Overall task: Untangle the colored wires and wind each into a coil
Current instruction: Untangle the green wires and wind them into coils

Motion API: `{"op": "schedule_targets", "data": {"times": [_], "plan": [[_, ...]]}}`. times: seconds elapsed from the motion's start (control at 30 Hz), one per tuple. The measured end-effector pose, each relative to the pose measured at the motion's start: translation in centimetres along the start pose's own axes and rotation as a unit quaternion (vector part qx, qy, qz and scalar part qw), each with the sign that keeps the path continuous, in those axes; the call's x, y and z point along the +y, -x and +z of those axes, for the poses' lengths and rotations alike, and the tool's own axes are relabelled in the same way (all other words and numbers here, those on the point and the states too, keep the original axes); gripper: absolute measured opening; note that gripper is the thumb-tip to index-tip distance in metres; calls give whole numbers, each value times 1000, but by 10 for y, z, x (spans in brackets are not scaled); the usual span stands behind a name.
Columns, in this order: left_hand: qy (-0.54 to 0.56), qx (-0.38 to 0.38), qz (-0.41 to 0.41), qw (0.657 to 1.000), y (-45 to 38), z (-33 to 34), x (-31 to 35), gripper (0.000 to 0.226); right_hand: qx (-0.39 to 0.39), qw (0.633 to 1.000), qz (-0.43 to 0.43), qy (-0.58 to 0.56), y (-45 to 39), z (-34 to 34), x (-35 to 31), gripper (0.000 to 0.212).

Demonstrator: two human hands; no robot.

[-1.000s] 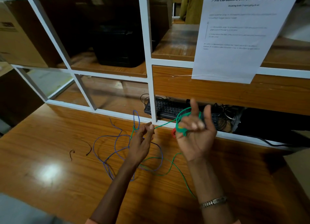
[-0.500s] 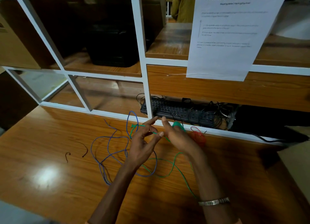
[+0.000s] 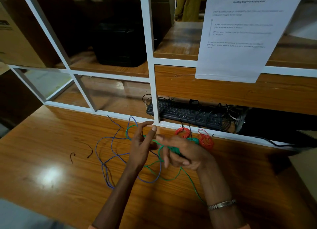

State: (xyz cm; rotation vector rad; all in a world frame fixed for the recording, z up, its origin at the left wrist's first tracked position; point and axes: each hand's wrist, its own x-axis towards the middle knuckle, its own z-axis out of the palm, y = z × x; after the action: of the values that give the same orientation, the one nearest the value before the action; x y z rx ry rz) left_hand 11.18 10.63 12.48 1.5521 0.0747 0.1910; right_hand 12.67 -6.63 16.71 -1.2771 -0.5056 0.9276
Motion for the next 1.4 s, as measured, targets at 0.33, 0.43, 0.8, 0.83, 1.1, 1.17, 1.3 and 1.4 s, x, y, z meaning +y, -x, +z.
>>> {"op": "schedule_targets", "data": {"times": [0.33,0.43,0.8,0.83,1.1,1.17,1.3,1.4], "plan": [[-31,148,-80,985,-23,-33,-33,16,22,957,-144,-251,19,-43,-8,49],[-54,135,-65,987,-23,-36,-39,18,84,958,-137,-237,24,-47,-6,45],[57,-63,-178,980,-6,5,-12,41,201,929,-93,-296,4,-29,-3,48],[70,-82,-193,975,-5,8,-13,52,199,926,-94,-306,2,-28,-1,49],[147,-39,-197,969,-6,12,-13,54,217,930,-69,-290,-7,-19,2,41],[95,-33,-160,982,-10,11,-8,40,179,944,-36,-276,-8,-18,5,49],[5,-13,-108,994,-14,8,-9,29,38,930,-46,-362,-13,-20,10,58],[6,-60,-111,992,-11,6,-15,20,-84,866,-144,-472,-17,-23,9,71]]}}
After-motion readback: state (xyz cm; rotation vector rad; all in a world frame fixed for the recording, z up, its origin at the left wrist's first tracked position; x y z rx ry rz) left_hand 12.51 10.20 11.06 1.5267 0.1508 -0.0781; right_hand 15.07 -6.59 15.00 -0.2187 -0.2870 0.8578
